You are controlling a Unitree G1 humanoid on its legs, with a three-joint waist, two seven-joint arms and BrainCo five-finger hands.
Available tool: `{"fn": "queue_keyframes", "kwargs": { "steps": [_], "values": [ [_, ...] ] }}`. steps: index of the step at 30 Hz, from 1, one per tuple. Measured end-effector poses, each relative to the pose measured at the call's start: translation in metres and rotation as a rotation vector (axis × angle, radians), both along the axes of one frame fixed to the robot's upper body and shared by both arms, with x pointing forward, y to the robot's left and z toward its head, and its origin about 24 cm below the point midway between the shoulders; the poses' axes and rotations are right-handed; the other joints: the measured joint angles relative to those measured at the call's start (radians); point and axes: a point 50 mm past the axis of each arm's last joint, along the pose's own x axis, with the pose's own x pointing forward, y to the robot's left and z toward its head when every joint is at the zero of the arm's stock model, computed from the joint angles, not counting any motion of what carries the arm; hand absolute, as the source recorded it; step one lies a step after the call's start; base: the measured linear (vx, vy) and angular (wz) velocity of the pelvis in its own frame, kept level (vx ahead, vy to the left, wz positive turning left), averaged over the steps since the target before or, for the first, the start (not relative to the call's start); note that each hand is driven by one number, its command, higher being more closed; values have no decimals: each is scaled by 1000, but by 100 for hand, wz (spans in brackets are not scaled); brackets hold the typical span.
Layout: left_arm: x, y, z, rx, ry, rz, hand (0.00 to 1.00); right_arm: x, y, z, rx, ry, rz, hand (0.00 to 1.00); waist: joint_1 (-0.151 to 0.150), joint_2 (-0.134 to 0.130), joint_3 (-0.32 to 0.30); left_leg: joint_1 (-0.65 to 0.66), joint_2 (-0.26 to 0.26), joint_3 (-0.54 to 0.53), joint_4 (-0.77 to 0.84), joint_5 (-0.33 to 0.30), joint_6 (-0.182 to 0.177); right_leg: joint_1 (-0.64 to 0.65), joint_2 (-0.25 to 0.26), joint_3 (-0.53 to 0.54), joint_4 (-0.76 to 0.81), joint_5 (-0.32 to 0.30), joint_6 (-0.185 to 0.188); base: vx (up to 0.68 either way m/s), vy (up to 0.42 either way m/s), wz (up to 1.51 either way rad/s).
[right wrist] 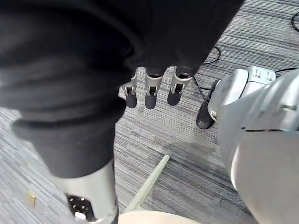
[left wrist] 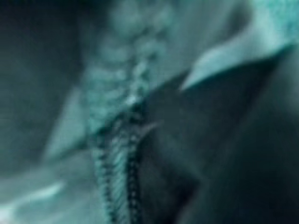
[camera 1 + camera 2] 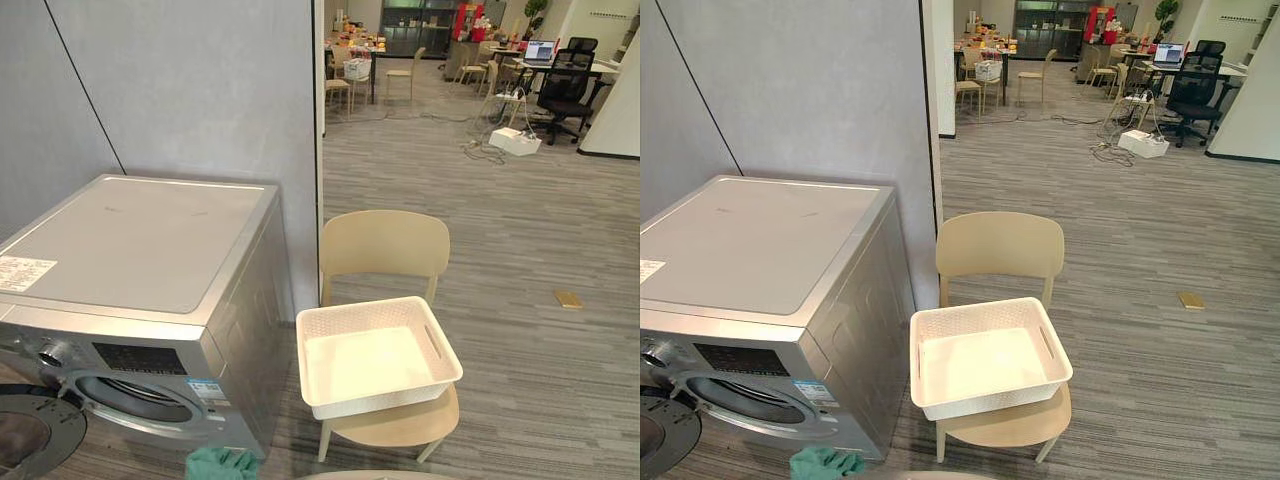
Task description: Pick up the laundry basket with both hands and put the clothes into the washing machine.
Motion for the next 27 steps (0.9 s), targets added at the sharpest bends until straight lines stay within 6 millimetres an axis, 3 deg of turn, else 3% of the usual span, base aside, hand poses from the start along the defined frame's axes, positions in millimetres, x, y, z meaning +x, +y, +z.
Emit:
{"fn": "queue_keyframes", "kwargs": {
  "steps": [5, 11, 15, 17, 18, 19, 20, 21, 22, 24, 25, 26, 27],
  "values": [
    [16, -4, 0, 1, -31, -69, 100, 4, 1, 0, 3, -6, 19, 0, 1, -3, 23, 22, -4, 21, -4, 0, 0, 10, 0, 4, 0, 0, 0, 39, 8, -10],
    [19, -4, 1, 3, -40, -72, 100, 3, 11, -4, 40, 24, 102, 0, 0, -4, 52, 14, -9, 3, 2, 1, 1, 12, -13, -30, 9, -5, 4, -10, -9, 12],
    [28, 1, 4, 38, -71, -119, 100, 21, 18, -5, 50, 8, 235, 0, 1, -37, 107, -63, -37, -88, 102, 1, 1, 6, -61, -128, 106, -71, 9, -73, -37, 85],
    [38, 5, 7, 61, -101, -138, 100, 37, 20, -5, 49, -21, 271, 0, 5, -52, 127, -168, -43, -119, 219, -2, 5, -33, -107, -211, 168, -104, 9, -160, -13, 126],
    [42, 5, 7, 60, -110, -134, 100, 55, 18, -3, 30, -61, 279, 0, 4, -54, 141, -218, -26, -82, 267, -24, 35, -42, -124, -258, 184, -107, 6, -135, 68, 110],
    [44, 5, 7, 57, -113, -117, 100, 67, 11, 0, -3, -86, 285, 0, 2, -31, 159, -252, 24, 39, 337, -63, 68, -41, -126, -300, 193, -107, 5, -123, 88, 105],
    [44, 4, 7, 53, -114, -108, 100, 73, 7, 1, -18, -98, 288, 0, 3, -24, 164, -268, 53, 95, 382, -83, 81, -42, -130, -321, 198, -106, 5, -87, 129, 104],
    [43, 6, 7, 58, -110, -94, 100, 81, 6, 2, -26, -116, 286, 0, 2, -29, 163, -292, 107, 159, 478, -106, 109, -38, -156, -363, 211, -105, 8, -17, 182, 91],
    [42, 9, 8, 72, -104, -81, 100, 83, 6, 3, -28, -123, 281, 0, 2, -40, 161, -292, 149, 183, 519, -106, 110, -25, -179, -391, 213, -100, 17, 46, 242, 105],
    [34, 18, 8, 106, -75, -76, 100, 79, -1, 3, -43, -122, 234, 0, -3, -37, 155, -269, 254, 198, 452, -72, 81, 22, -227, -464, 209, -80, 51, 85, 270, 115],
    [33, 18, 8, 106, -69, -79, 100, 75, -5, 3, -48, -113, 213, 0, -5, -26, 152, -261, 271, 199, 384, -22, 84, 30, -233, -485, 208, -71, 69, 91, 391, 135],
    [35, 17, 6, 100, -49, -115, 100, 68, -10, 1, -34, -85, 159, 0, -5, -32, 139, -259, 215, 176, 317, 36, -80, 41, -265, -512, 175, -52, 95, 112, 460, 111],
    [36, 23, 7, 115, -38, -152, 100, 64, -2, -3, 3, -69, 139, 0, -6, -41, 138, -274, 178, 155, 299, 39, -76, 50, -256, -502, 127, -47, 93, 80, 314, 95]
  ]
}}
